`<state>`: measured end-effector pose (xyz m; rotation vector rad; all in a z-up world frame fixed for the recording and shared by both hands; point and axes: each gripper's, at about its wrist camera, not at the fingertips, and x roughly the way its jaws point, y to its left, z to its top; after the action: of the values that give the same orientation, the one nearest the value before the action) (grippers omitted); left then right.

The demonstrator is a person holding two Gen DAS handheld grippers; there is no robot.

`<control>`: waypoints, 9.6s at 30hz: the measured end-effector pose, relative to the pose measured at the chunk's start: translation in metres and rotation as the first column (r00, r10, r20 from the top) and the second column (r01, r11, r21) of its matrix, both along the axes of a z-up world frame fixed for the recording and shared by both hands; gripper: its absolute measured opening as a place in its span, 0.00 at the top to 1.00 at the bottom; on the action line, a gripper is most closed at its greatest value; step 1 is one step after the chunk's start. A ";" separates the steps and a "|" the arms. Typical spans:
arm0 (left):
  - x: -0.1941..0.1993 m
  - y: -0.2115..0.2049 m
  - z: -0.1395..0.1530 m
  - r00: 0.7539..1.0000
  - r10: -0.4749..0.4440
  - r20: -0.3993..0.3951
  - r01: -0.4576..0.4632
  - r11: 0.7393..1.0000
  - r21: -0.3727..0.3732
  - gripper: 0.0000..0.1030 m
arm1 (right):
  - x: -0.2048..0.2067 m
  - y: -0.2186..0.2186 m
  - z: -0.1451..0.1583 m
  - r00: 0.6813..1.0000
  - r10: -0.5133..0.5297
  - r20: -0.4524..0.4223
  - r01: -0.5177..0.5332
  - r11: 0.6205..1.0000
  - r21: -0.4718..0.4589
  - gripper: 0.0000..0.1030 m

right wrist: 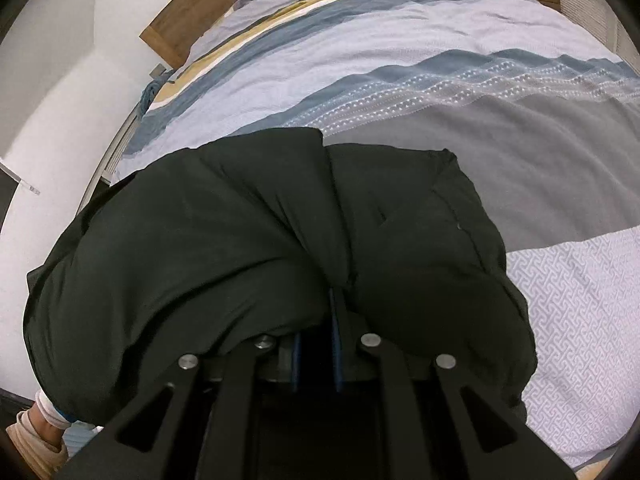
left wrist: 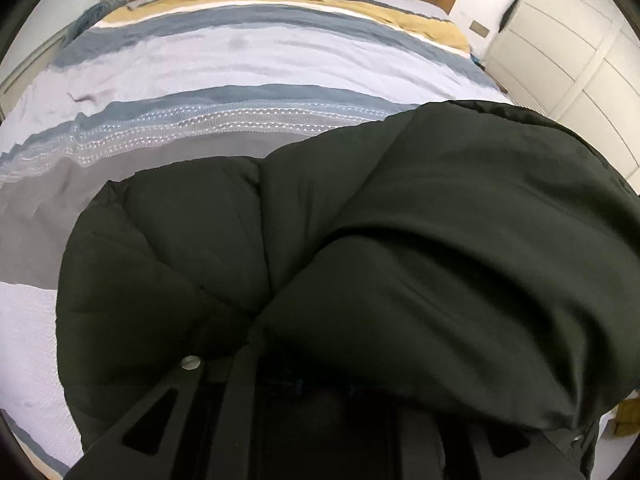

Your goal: Fold large clothes

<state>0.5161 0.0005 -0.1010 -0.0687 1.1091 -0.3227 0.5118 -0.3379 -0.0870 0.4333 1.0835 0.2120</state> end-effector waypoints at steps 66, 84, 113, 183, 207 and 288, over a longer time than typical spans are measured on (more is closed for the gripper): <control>-0.025 -0.087 -0.025 0.992 -0.129 -0.002 0.127 0.969 0.214 0.15 | -0.046 0.079 0.000 0.915 0.394 -0.092 -0.403 0.866 -0.298 0.44; -0.149 0.044 0.055 0.998 0.035 0.051 -0.042 0.989 0.145 0.05 | -0.224 -0.011 0.070 0.954 0.258 -0.153 -0.291 0.921 -0.260 0.38; -0.335 0.227 -0.065 0.811 0.388 -0.438 -0.424 0.906 0.018 0.05 | -0.420 -0.098 -0.043 0.838 -0.026 -0.546 0.037 0.999 0.010 0.29; 0.004 0.169 0.035 0.850 0.433 -0.299 -0.524 0.744 -0.414 0.92 | -0.062 -0.114 0.100 0.931 -0.346 -0.118 0.364 0.909 0.204 0.92; 0.065 0.164 -0.027 0.811 0.458 -0.364 -0.584 0.667 -0.462 0.74 | 0.022 -0.119 0.012 0.917 -0.353 -0.183 0.380 0.915 0.135 0.90; 0.196 -0.027 -0.008 0.994 0.078 -0.073 -0.079 0.997 -0.009 0.01 | 0.150 0.044 0.002 0.997 0.076 -0.008 -0.076 0.978 -0.193 0.19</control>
<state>0.7121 -0.0261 -0.1086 -0.1351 1.1737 -0.2575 0.6617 -0.2940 -0.0852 0.2179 1.1109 0.1720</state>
